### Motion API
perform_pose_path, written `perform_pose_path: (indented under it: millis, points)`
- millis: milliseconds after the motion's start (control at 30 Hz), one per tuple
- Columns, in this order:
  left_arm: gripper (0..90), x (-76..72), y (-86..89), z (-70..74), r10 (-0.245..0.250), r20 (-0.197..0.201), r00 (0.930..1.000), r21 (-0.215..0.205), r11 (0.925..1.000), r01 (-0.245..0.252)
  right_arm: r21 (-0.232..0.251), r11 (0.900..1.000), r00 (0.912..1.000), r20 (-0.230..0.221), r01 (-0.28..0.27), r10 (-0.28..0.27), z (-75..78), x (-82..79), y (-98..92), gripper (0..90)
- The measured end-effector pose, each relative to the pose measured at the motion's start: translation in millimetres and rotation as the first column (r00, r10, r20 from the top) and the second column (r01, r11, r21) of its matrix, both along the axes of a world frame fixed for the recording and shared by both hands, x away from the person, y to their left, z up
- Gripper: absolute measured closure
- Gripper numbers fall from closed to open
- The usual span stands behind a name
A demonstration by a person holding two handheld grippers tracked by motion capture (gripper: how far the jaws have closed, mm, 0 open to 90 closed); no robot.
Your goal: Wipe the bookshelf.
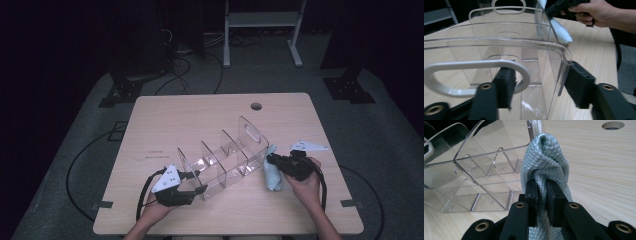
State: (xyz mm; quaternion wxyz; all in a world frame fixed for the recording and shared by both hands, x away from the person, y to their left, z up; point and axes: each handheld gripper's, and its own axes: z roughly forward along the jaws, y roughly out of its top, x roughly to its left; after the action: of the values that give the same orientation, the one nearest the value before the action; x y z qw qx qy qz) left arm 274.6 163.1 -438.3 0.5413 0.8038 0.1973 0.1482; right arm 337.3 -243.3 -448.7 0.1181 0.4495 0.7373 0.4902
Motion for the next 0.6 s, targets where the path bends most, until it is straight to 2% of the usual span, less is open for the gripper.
perform_pose_path:
  millis: [67, 433, 600]
  points:
    - [37.8, -1.9, 4.3, 1.7, 0.011, 0.006, 0.9999, 0.009, 0.9999, -0.011, 0.004, 1.0, 1.0, -0.001, -0.001, 0.001, -0.8, -0.1, 0.4, 79.7]
    - [26.8, -5.5, 26.6, 7.1, 0.065, -0.003, 0.9979, -0.015, 0.9978, -0.065, 0.001, 1.0, 1.0, -0.007, -0.003, 0.003, -2.9, -0.8, -0.1, 79.6]
    - [24.0, 1.4, 36.8, 10.0, 0.106, 0.006, 0.9944, -0.033, 0.9938, -0.106, -0.001, 1.0, 1.0, -0.007, -0.003, 0.003, -3.5, -0.7, 0.1, 79.6]
